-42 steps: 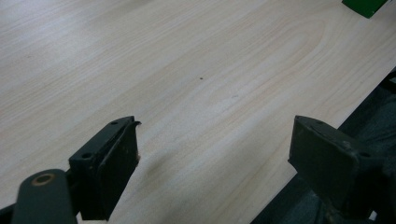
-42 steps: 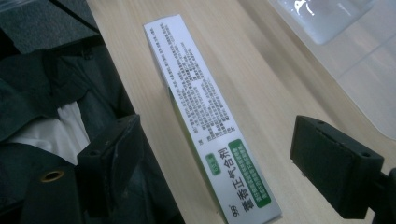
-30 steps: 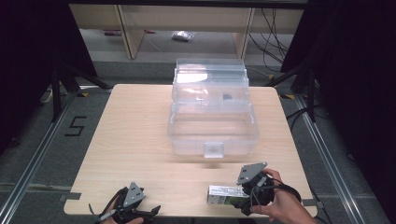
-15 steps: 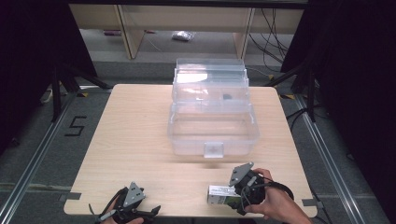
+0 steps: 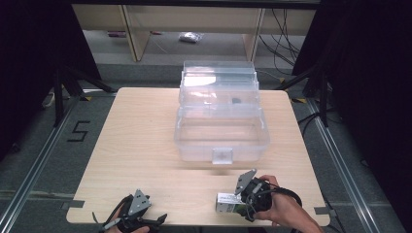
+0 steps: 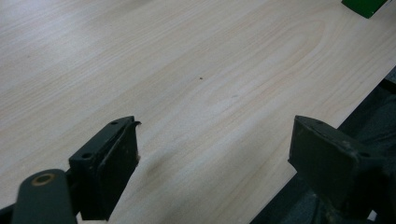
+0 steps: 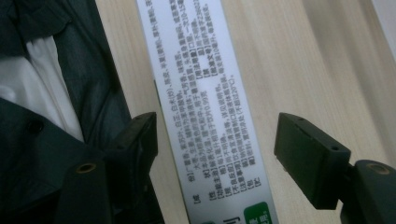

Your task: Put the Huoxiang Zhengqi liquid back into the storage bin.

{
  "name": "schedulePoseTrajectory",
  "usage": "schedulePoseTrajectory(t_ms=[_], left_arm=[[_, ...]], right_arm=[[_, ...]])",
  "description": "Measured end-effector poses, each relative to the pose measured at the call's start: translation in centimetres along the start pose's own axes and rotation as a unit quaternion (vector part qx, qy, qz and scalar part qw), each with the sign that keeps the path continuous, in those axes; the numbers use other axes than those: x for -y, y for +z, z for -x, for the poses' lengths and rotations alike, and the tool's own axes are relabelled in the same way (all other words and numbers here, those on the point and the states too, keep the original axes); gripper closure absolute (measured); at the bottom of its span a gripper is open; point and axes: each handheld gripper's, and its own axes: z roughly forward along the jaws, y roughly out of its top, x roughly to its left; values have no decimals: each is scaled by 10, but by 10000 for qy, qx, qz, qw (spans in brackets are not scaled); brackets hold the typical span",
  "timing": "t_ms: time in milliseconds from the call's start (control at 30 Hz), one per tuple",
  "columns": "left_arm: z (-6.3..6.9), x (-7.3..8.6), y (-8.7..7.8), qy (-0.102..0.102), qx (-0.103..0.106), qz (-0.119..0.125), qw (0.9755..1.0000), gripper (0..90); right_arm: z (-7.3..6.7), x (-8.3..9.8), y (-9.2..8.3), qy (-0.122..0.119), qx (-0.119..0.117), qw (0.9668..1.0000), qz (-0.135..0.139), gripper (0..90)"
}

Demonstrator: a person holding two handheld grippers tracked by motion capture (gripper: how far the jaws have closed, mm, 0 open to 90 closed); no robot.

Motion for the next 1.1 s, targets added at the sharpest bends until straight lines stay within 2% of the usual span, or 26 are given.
schedulePoseTrajectory(t_ms=[33,67,100,167,200,233,300,333,500,533,567,600,667,700,733,800,867,967,1000,1033,1100], left_arm=[[0,0,0,-1,-4,5,10000,151],[0,0,0,-7,-7,9,10000,151],[0,0,0,-4,-3,8,10000,151],[0,0,0,12,-7,-6,10000,151],[0,0,0,-2,4,1,10000,151],[0,0,0,1,0,0,10000,151],[0,0,0,-2,-9,6,10000,151],[0,0,0,4,-1,1,10000,151],[0,0,0,16,-9,-11,10000,151],[0,0,0,16,-8,-9,10000,151],[0,0,0,14,-9,-8,10000,151],[0,0,0,13,-10,-12,10000,151],[0,0,0,7,-8,-7,10000,151],[0,0,1,10,-6,-7,10000,151],[0,0,0,20,-3,-18,10000,151],[0,0,1,10,-7,-9,10000,151],[0,0,0,13,-8,-11,10000,151],[0,0,0,9,-8,-13,10000,152],[0,0,0,-2,-3,-5,10000,152],[0,0,0,3,-9,-9,10000,152],[0,0,0,6,-6,-12,10000,152]], right_arm=[[1,0,1,-32,-79,10000,-47,325],[1,0,1,-61,-23,10000,-43,335],[2,-1,2,-148,-72,9998,-92,344],[2,-1,3,-105,-89,9998,-156,367],[3,-2,4,-210,-88,9996,-166,377],[0,-2,4,-37,-97,9997,-243,391],[2,-3,5,-253,-126,9994,-222,407],[-1,-3,5,-121,-103,9993,-330,418],[-1,-5,7,-331,-96,9990,-276,472],[-4,-5,5,-158,-88,9990,-398,485],[-4,-5,6,-178,-67,9990,-409,492],[-2,-6,7,-368,-75,9985,-392,504],[-2,-6,7,-462,-118,9982,-361,522],[-1,-6,8,-506,10,9979,-409,536],[-2,-6,7,-421,33,9978,-519,548],[-3,-7,7,-438,28,9974,-571,560],[-3,-9,9,-654,43,9954,-704,588],[-4,-9,9,-558,20,9958,-730,607],[-3,-9,8,-663,-33,9950,-742,620],[0,-11,9,-1000,-34,9928,-664,639],[-4,-10,8,-847,36,9939,-703,641]])
